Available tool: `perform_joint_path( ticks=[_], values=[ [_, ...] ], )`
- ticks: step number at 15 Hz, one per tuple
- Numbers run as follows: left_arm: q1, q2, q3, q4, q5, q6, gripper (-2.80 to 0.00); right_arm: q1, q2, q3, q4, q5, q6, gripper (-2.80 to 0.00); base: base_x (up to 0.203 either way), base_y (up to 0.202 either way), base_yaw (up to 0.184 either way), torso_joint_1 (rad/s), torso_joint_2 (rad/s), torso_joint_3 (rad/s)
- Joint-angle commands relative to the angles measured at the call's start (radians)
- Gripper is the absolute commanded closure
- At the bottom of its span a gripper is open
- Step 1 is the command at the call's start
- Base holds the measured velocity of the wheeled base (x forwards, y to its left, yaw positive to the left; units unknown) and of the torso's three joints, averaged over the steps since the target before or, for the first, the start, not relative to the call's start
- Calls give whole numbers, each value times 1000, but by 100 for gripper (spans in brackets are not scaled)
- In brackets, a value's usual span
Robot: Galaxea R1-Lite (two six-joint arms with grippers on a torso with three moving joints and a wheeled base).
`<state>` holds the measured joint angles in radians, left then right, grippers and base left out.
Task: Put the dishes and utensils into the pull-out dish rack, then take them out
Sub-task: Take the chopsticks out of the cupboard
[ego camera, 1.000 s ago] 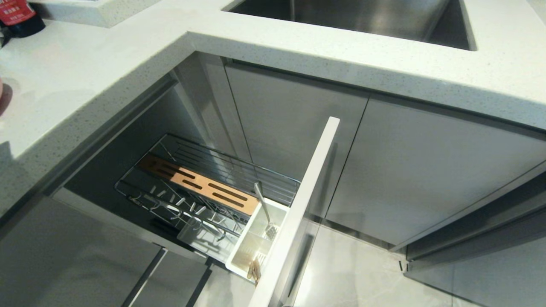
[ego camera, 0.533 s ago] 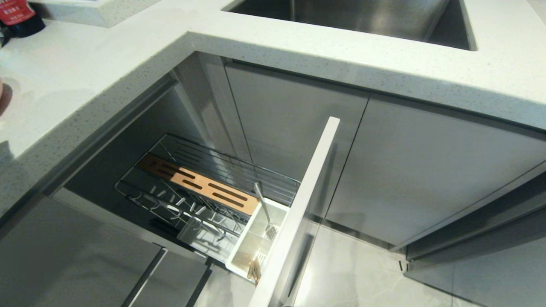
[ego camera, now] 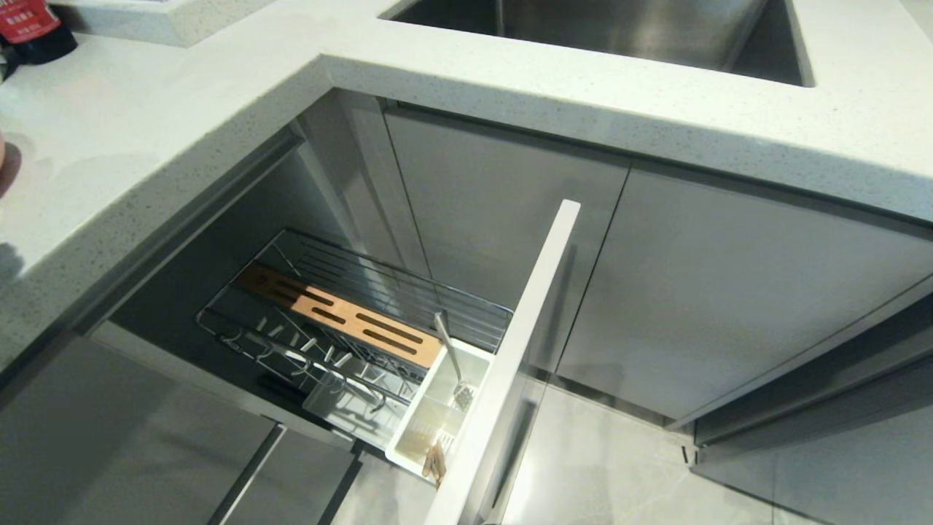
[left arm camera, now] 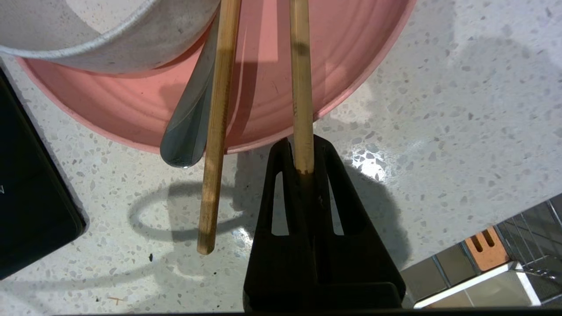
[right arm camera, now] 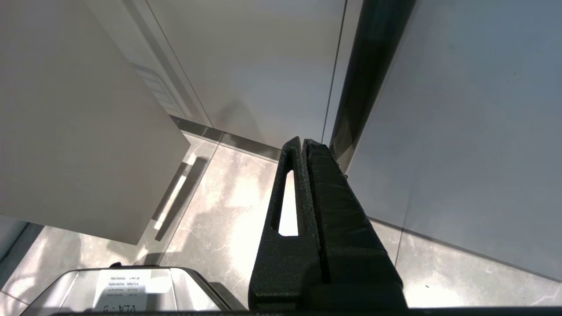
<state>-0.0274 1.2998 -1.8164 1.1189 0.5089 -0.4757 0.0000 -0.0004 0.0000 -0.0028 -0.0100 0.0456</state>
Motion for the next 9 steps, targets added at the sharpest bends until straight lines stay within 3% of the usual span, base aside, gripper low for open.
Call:
perform_joint_path(
  ticks=[1,7,8,9],
  values=[
    [0,4,0,9,3,-3,0,0,0,0,0,-1,0,0,0,0,0,0,0,0],
    [0,4,-1,7,3,-4,0,0,0,0,0,-1,0,0,0,0,0,0,0,0],
    [0,3,-1,5,3,-4,-280,0,0,0,0,-1,0,0,0,0,0,0,0,0],
    [0,3,-1,4,3,-4,-280,0,0,0,0,-1,0,0,0,0,0,0,0,0]
  ],
)
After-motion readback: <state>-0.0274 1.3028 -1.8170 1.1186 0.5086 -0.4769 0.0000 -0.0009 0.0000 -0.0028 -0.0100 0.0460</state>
